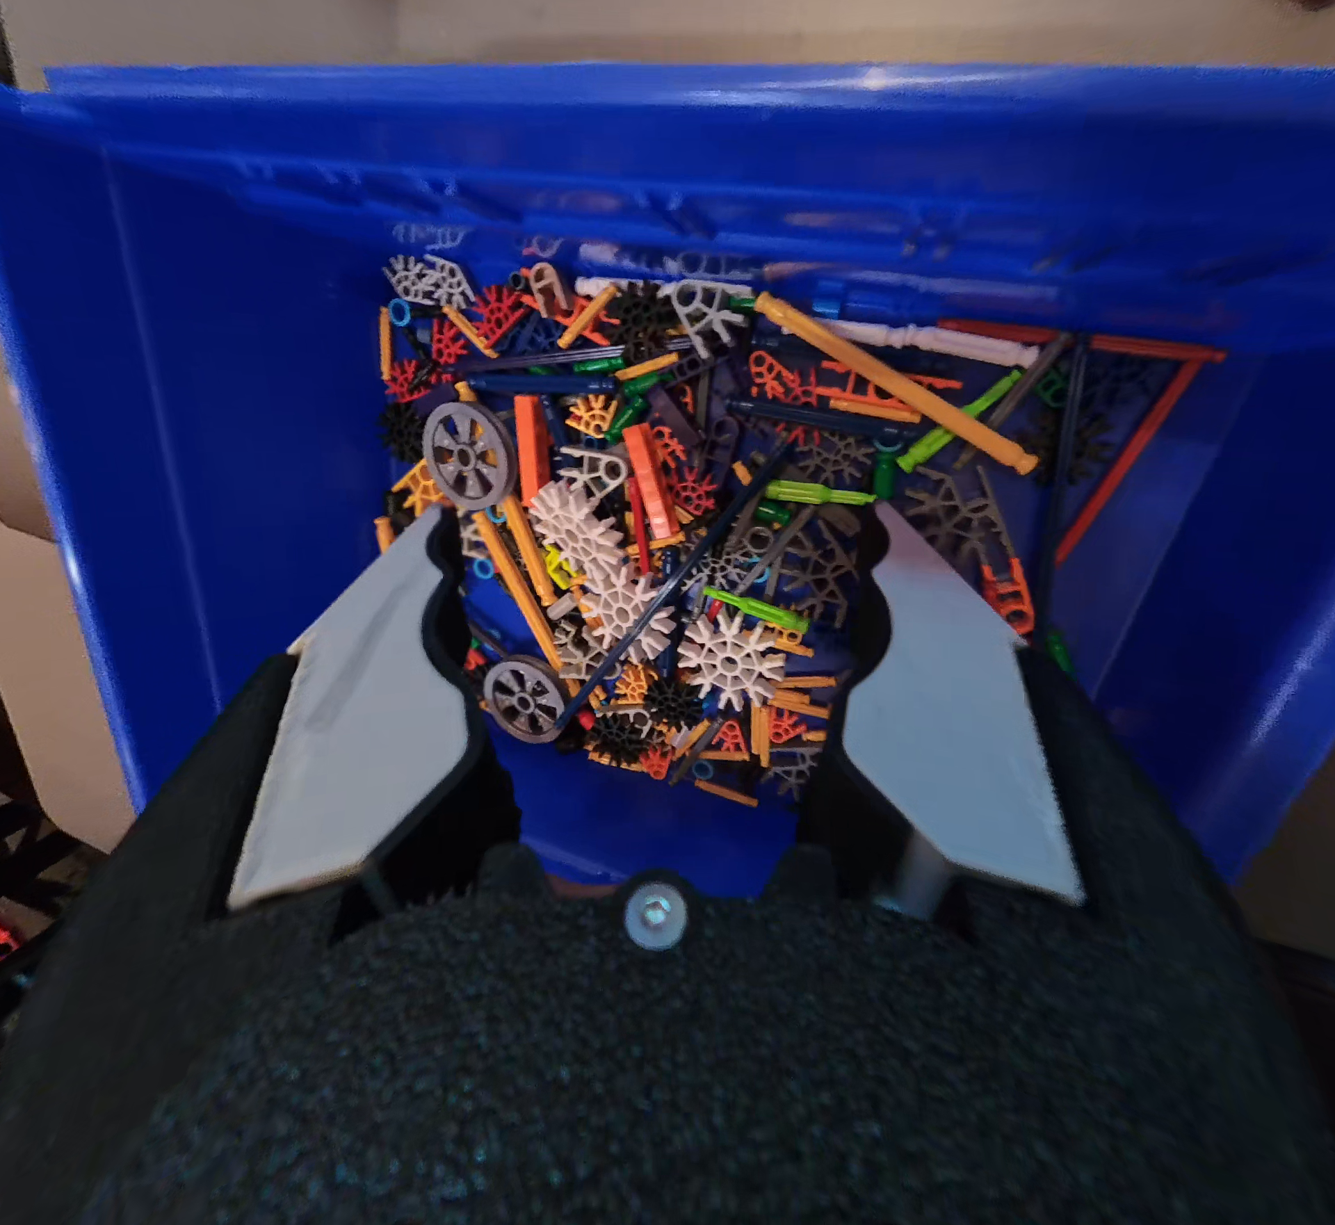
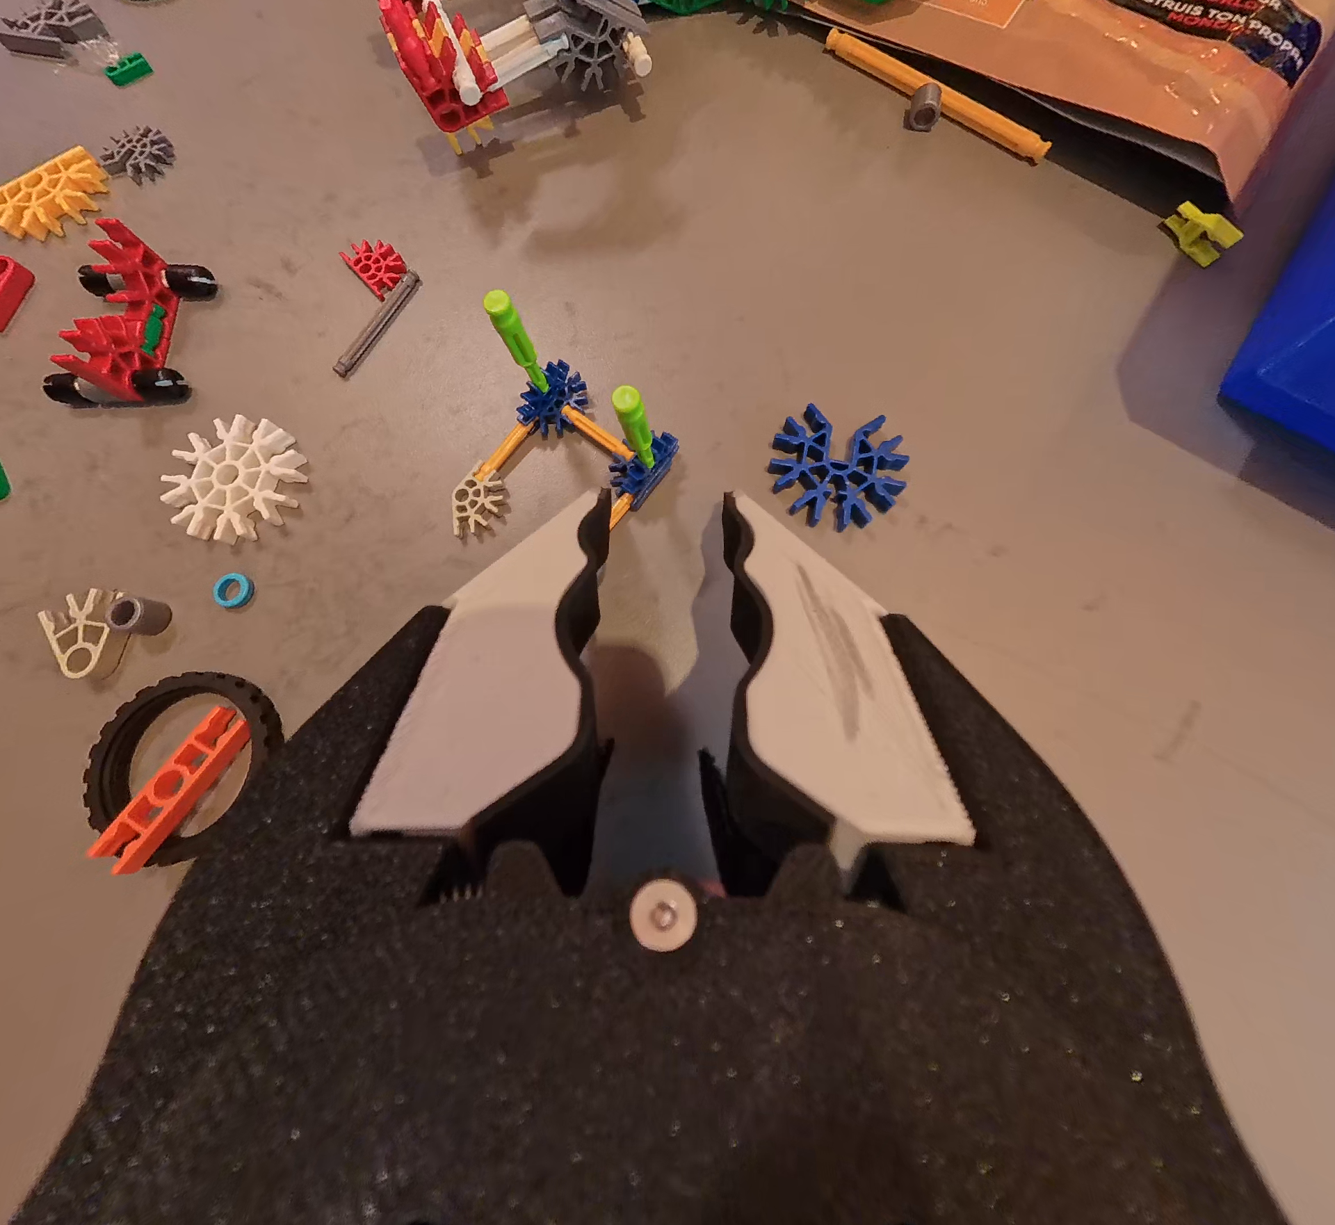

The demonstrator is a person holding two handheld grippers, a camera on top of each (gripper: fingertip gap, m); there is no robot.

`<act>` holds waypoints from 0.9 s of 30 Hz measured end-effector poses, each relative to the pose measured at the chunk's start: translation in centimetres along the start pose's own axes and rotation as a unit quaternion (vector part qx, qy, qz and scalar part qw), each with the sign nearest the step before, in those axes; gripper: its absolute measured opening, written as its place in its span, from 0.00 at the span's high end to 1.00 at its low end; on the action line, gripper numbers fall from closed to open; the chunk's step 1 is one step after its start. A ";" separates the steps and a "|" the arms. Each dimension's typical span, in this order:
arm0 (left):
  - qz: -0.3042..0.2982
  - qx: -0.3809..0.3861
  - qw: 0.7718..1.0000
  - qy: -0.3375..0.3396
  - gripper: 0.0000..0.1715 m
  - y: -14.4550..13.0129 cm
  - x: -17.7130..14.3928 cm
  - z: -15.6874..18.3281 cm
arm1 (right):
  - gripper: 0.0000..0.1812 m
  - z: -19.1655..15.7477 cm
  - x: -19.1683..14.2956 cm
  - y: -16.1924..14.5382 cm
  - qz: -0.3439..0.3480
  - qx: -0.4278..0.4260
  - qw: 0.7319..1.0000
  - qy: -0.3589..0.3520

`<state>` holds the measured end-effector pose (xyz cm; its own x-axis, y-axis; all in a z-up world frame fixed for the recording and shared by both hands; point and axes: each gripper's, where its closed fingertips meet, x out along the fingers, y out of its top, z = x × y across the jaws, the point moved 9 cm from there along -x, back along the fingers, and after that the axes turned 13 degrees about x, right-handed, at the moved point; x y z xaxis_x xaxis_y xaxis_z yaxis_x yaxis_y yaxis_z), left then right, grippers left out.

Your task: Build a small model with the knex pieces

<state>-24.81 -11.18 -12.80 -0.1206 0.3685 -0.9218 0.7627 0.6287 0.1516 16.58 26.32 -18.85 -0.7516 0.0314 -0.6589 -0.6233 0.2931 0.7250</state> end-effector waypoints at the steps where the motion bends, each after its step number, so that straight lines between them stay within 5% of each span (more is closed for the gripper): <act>1: 0.002 -0.007 1.000 0.004 0.38 -0.1 0.0 -0.3 | 0.83 0.0 0.0 0.0 0.000 0.000 1.000 0.001; 27: -0.003 -0.067 0.997 0.041 0.52 -1.2 0.4 -2.3 | 0.83 -0.1 0.0 0.0 -0.002 -0.003 1.000 0.002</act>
<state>-27.26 -10.24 -12.58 -0.1797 0.4162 -0.8913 0.6711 0.7144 0.1982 16.54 26.23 -18.88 -0.7504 0.0266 -0.6604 -0.6271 0.2872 0.7241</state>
